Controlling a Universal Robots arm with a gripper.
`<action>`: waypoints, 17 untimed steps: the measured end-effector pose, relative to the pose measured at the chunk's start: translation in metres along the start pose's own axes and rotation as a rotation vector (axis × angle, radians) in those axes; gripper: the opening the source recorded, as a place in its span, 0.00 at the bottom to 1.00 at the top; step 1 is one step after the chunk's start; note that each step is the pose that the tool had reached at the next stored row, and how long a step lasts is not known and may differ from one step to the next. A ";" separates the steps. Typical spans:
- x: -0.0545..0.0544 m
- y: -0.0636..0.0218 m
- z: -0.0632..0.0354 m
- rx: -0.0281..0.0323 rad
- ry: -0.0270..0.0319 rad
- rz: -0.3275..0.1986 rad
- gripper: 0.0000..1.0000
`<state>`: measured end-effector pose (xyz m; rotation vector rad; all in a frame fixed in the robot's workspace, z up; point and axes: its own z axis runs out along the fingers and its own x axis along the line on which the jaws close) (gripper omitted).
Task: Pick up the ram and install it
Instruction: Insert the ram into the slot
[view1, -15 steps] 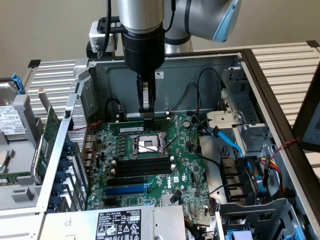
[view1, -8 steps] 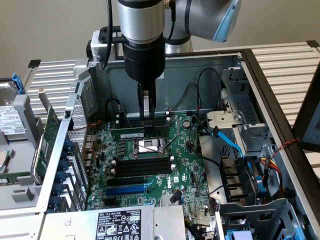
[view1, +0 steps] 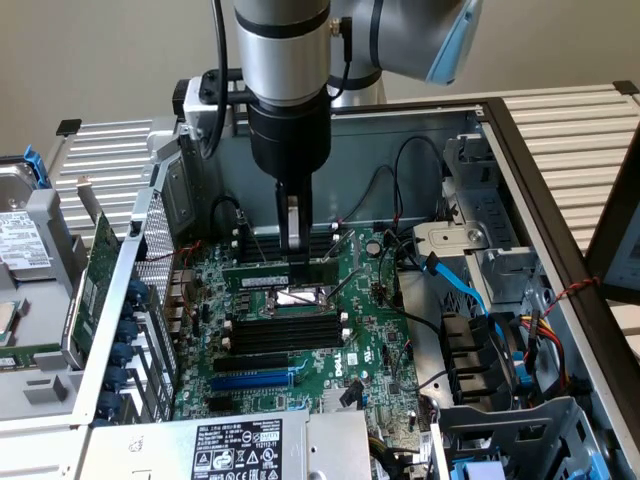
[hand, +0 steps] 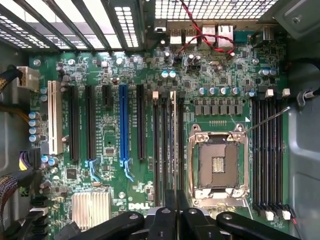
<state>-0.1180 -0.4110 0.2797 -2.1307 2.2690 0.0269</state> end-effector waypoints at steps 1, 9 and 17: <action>0.000 -0.0002 0.0019 -0.0002 -0.0001 0.000 0.12; 0.004 -0.0020 0.0140 -0.0057 -0.0010 0.000 0.12; 0.007 -0.0038 0.0236 -0.0089 -0.0031 0.000 0.12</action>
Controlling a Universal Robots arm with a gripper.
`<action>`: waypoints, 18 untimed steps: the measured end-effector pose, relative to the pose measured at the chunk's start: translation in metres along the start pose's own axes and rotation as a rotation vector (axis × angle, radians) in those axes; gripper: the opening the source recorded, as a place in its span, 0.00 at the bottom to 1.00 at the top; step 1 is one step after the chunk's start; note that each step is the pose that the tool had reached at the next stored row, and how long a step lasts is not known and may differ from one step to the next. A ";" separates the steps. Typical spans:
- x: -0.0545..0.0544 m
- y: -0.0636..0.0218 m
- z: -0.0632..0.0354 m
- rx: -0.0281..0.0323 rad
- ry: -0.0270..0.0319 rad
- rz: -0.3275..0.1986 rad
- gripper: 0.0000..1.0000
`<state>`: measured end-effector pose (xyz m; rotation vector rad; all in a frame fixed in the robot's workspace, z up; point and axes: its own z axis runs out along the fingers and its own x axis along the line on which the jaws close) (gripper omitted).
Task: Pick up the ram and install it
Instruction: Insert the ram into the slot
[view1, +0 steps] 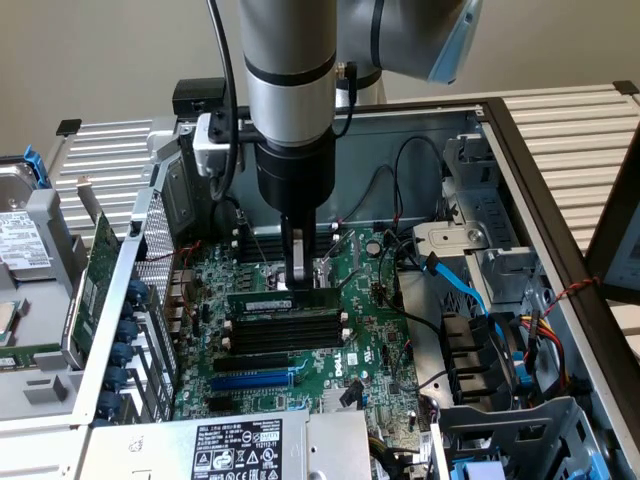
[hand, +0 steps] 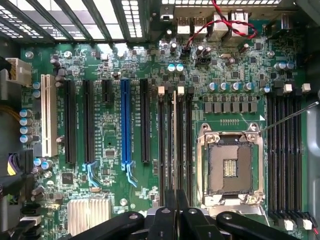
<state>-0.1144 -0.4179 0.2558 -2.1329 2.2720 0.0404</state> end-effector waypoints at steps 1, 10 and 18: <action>0.000 0.0000 0.0012 0.0000 0.0000 0.000 0.12; 0.005 -0.0003 0.0039 0.0000 -0.0002 -0.003 0.12; 0.006 -0.0006 0.0051 -0.0011 -0.0110 -0.011 0.12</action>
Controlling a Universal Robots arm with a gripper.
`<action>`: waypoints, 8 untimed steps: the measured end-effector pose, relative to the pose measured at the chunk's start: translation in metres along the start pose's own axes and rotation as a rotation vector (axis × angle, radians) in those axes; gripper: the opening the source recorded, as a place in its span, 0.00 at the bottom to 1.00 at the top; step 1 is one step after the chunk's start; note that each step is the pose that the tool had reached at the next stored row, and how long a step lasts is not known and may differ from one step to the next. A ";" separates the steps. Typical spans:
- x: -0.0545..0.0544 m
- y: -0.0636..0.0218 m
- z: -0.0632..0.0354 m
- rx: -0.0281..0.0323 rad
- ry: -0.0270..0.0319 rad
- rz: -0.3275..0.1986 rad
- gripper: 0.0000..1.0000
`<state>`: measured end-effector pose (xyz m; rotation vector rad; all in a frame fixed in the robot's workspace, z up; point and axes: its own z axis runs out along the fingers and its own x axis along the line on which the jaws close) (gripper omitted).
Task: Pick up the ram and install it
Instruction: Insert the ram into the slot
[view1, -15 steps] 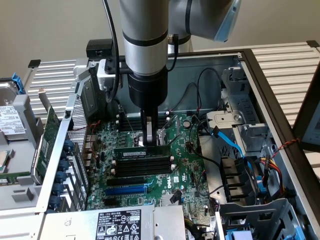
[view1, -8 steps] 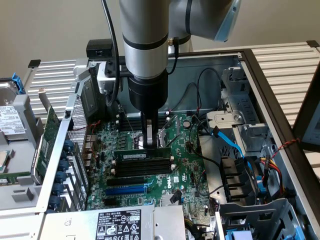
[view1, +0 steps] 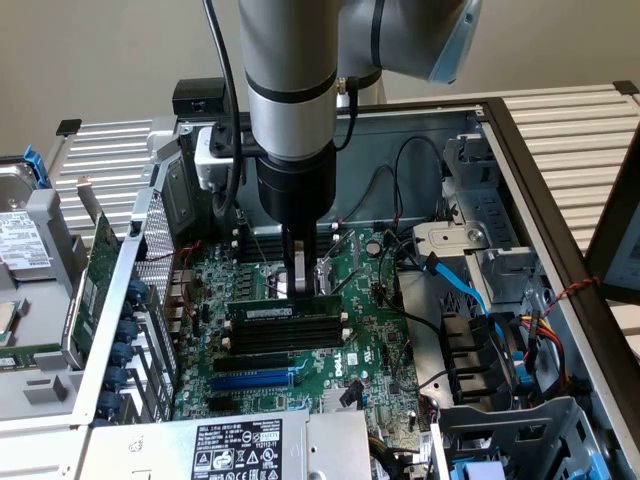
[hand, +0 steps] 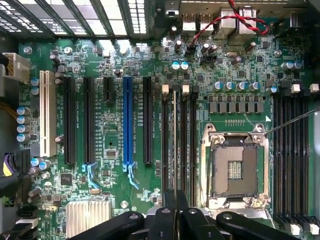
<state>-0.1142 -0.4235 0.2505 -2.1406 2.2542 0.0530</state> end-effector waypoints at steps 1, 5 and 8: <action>0.001 0.0000 0.0001 0.0000 0.0001 0.000 0.12; 0.003 -0.0001 0.0008 0.0000 0.0000 0.000 0.12; 0.003 -0.0002 0.0012 0.0000 0.0008 0.000 0.12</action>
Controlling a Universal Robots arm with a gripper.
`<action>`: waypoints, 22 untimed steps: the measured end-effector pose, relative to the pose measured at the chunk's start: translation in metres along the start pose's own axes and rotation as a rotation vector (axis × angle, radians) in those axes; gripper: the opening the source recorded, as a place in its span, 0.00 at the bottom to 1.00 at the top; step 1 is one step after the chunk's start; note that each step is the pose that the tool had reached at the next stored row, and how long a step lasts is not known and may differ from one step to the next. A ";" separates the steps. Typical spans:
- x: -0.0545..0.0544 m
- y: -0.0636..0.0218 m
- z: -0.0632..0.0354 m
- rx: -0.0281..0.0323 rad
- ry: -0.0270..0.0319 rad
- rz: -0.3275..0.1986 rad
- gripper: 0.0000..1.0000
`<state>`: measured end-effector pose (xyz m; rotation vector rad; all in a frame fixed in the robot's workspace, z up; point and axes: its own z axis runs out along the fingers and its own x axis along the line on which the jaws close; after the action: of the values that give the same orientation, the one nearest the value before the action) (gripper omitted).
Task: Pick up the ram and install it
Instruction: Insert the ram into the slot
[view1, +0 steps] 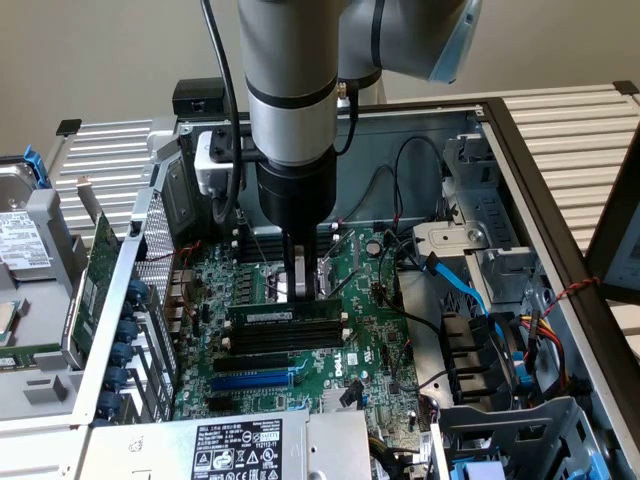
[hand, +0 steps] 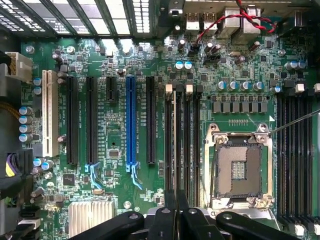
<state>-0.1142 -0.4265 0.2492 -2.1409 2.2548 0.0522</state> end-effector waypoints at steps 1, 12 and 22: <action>0.000 0.0000 0.0002 0.0001 0.0010 0.000 0.12; 0.000 0.0000 0.0055 0.0006 0.0104 0.000 0.12; 0.001 0.0000 0.0097 0.0005 0.0106 0.000 0.12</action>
<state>-0.1142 -0.4266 0.2395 -2.1462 2.2602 0.0403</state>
